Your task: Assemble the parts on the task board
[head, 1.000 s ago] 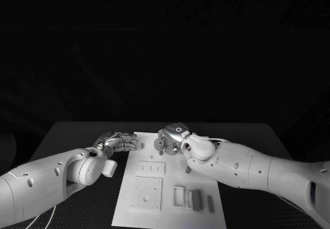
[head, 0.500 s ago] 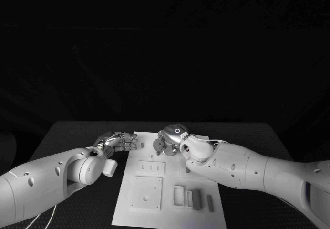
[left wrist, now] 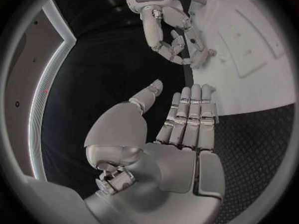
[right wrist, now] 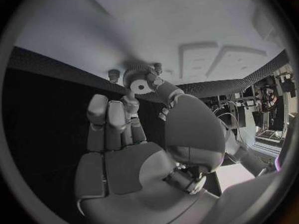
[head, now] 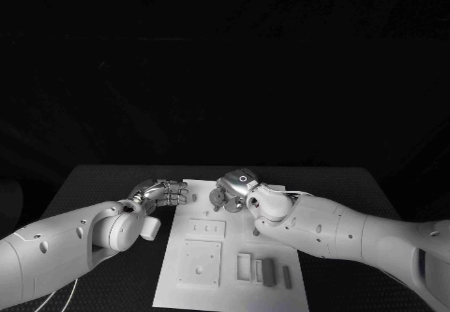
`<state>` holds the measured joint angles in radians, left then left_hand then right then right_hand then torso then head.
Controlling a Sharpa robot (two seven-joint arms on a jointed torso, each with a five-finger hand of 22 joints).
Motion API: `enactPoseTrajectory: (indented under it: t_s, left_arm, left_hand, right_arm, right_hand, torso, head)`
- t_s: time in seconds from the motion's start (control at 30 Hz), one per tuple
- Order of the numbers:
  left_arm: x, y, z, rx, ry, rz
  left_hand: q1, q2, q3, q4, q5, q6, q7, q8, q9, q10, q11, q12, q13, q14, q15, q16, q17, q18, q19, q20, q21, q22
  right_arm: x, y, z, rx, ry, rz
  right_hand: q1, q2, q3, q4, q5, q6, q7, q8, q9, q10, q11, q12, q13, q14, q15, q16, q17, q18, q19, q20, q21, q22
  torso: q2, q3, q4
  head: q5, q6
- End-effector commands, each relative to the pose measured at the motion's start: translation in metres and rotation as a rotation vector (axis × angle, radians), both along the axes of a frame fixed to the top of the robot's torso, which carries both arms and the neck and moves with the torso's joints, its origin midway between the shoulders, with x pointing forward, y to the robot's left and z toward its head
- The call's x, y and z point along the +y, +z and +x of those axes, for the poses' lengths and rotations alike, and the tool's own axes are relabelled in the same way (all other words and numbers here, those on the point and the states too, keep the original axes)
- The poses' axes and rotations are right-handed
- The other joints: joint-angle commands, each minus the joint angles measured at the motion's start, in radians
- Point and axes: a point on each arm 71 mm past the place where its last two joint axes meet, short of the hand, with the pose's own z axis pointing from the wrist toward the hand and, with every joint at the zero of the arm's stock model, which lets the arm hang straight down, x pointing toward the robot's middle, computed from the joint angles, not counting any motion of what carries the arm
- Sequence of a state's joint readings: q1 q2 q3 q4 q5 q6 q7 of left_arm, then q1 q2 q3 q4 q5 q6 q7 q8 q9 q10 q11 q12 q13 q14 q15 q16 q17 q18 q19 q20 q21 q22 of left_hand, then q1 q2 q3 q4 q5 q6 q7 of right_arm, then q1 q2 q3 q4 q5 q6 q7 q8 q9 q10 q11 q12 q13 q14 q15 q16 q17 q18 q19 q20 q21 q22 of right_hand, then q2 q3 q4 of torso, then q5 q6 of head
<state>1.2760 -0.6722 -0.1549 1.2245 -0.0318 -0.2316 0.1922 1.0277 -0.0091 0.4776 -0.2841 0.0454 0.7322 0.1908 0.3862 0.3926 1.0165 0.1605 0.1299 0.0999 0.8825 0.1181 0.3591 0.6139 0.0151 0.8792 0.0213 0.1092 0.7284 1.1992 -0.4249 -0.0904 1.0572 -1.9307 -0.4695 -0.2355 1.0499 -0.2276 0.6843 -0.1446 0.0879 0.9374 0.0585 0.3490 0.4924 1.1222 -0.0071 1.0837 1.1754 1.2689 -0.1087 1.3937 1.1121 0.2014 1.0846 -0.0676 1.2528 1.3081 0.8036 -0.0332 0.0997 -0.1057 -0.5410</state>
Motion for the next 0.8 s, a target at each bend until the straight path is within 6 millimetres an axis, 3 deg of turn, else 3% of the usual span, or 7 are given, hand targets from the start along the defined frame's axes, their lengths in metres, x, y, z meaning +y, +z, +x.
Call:
enactPoseTrajectory:
  t_s: [0.03,0.8]
  left_arm:
    - [-0.0019,0.0012,0.0005,-0.007,-0.017,-0.005]
    - [0.0000,0.0009,0.0021,-0.008,-0.011,-0.003]
  left_hand:
    - [0.005,0.003,-0.001,0.001,0.004,0.003,0.002,-0.006,-0.001,0.002,0.002,-0.004,-0.001,0.005,0.003,-0.006,0.001,0.002,0.007,0.000,-0.004,-0.002]
    - [0.006,0.004,-0.001,0.000,0.004,0.003,0.002,-0.006,-0.001,0.003,0.002,-0.006,-0.001,0.005,0.003,-0.008,0.003,0.002,0.008,0.000,-0.005,-0.002]
  right_arm:
    - [0.0006,-0.0043,-0.0032,0.011,0.004,-0.016]
    - [0.0007,-0.0018,-0.0054,-0.001,0.006,0.009]
  right_hand:
    - [0.010,-0.003,0.000,0.006,0.005,0.052,0.046,0.001,0.002,0.005,0.001,0.002,-0.002,0.005,-0.001,-0.004,-0.003,0.060,0.002,-0.008,0.002,0.010]
    - [0.011,-0.004,-0.001,0.008,0.005,0.051,0.046,0.000,0.002,0.007,0.001,0.002,-0.003,0.007,0.000,-0.005,-0.003,0.060,0.003,-0.009,0.002,0.010]
  torso:
    - [0.000,-0.0002,0.0004]
    - [0.000,-0.0001,0.0000]
  head:
    - [0.000,0.000]
    - [0.000,0.001]
